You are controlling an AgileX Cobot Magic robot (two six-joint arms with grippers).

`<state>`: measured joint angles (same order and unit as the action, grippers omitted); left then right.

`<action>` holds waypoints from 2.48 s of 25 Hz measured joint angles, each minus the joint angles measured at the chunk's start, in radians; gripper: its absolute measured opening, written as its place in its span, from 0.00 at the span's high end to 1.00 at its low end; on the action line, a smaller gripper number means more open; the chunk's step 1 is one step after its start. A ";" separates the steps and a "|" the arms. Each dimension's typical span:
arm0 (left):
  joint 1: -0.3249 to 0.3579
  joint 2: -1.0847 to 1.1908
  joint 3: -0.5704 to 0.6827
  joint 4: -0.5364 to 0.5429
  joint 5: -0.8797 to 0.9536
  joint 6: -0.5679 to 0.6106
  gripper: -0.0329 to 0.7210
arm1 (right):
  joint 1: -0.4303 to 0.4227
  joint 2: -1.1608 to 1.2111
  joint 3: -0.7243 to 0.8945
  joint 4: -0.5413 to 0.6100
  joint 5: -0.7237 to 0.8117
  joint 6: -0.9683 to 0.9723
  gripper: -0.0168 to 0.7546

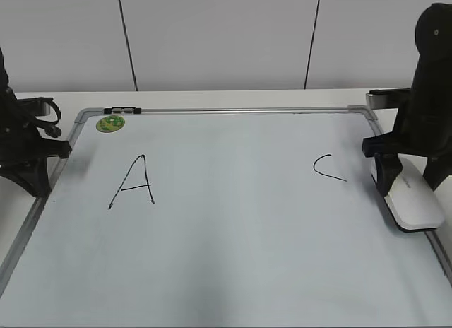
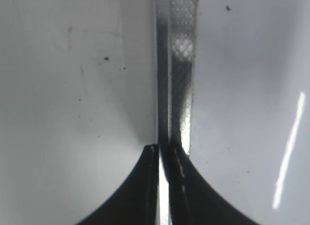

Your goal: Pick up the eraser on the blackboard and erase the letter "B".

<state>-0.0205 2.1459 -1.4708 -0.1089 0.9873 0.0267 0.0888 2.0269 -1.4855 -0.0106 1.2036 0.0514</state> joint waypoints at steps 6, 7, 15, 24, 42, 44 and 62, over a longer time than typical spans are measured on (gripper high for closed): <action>0.000 0.000 -0.002 0.000 0.000 0.000 0.93 | 0.000 0.017 -0.025 0.004 0.000 0.000 0.30; 0.000 0.000 -0.002 0.000 0.000 0.000 0.93 | 0.000 0.017 -0.025 0.004 0.000 0.000 0.30; 0.000 0.000 -0.002 0.000 0.000 0.000 0.93 | 0.000 0.017 -0.025 0.011 0.000 -0.001 0.30; 0.000 0.000 -0.002 0.000 0.000 0.000 0.93 | 0.000 0.017 -0.025 0.011 -0.038 -0.002 0.30; 0.000 0.000 -0.002 0.000 0.000 0.000 0.92 | 0.000 0.064 -0.037 0.011 -0.061 0.004 0.26; 0.000 0.000 -0.002 0.000 0.000 0.000 0.92 | 0.000 0.069 -0.038 0.011 -0.058 0.005 0.17; -0.002 -0.246 0.002 0.109 0.120 -0.110 0.14 | 0.000 0.002 -0.150 0.036 0.003 0.015 0.15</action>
<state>-0.0224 1.8999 -1.4692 0.0000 1.1075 -0.0837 0.0888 2.0288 -1.6360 0.0256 1.2069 0.0663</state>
